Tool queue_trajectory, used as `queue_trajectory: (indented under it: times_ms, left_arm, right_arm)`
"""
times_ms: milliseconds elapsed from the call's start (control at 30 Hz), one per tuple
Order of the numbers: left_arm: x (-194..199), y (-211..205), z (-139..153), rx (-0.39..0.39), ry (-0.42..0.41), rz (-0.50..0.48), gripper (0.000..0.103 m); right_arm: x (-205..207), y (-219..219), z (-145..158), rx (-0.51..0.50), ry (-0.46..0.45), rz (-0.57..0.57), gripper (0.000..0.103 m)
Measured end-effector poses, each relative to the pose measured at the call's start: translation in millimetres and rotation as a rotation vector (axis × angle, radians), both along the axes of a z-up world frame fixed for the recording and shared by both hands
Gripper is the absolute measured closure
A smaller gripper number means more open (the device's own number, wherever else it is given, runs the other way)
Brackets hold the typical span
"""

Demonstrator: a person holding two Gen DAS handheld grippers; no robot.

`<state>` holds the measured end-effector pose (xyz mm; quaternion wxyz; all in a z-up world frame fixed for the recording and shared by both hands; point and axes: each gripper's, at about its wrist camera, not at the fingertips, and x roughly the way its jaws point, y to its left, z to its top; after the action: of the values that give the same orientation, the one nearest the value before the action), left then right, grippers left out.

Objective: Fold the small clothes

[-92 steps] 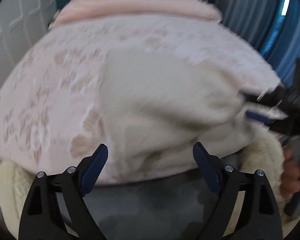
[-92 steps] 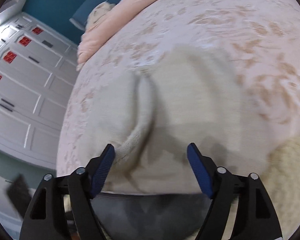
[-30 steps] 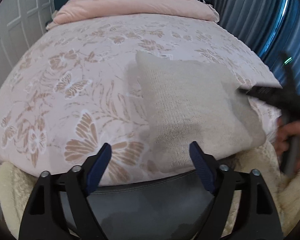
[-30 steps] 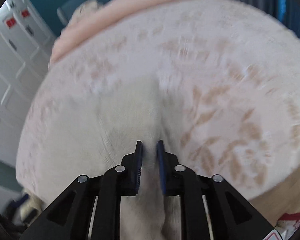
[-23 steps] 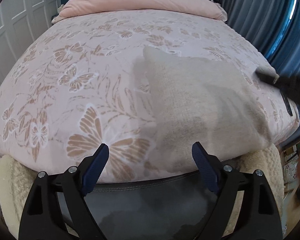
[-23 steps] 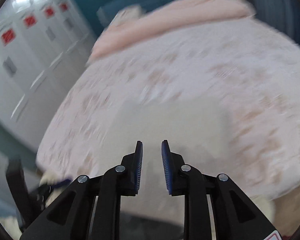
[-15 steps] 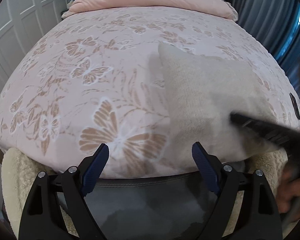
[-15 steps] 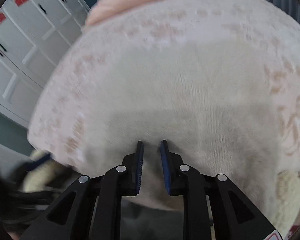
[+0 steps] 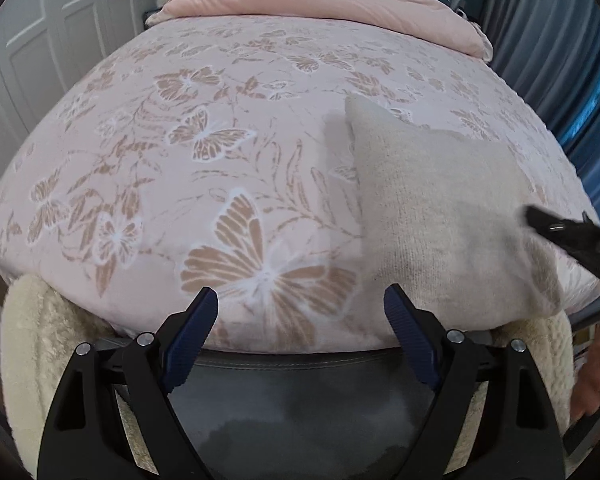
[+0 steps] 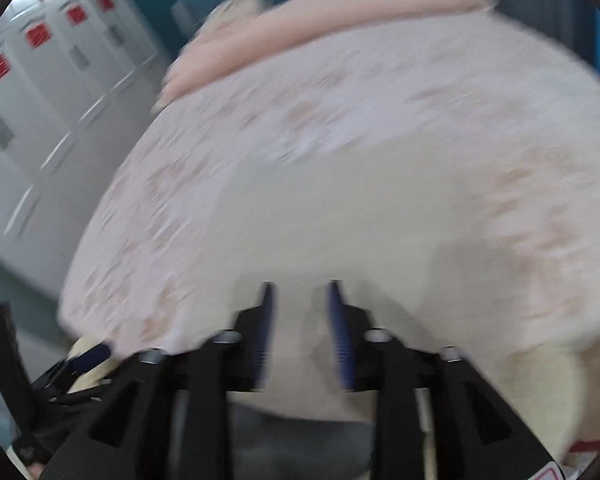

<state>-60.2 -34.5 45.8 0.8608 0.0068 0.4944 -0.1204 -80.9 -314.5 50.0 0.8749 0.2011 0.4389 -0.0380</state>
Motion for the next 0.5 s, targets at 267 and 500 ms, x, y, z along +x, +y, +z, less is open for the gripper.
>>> queue_trajectory:
  times_ms: [267, 500]
  left_arm:
    - [-6.6, -22.9, 0.0, 0.025, -0.020, -0.073, 0.020]
    - [-4.8, -26.8, 0.6, 0.015, -0.016, -0.077, 0.020]
  right_arm:
    - [0.7, -47.8, -51.1, 0.085, 0.113, -0.052, 0.079]
    - [2.4, -67.6, -38.8, -0.051, 0.084, -0.111, 0.103]
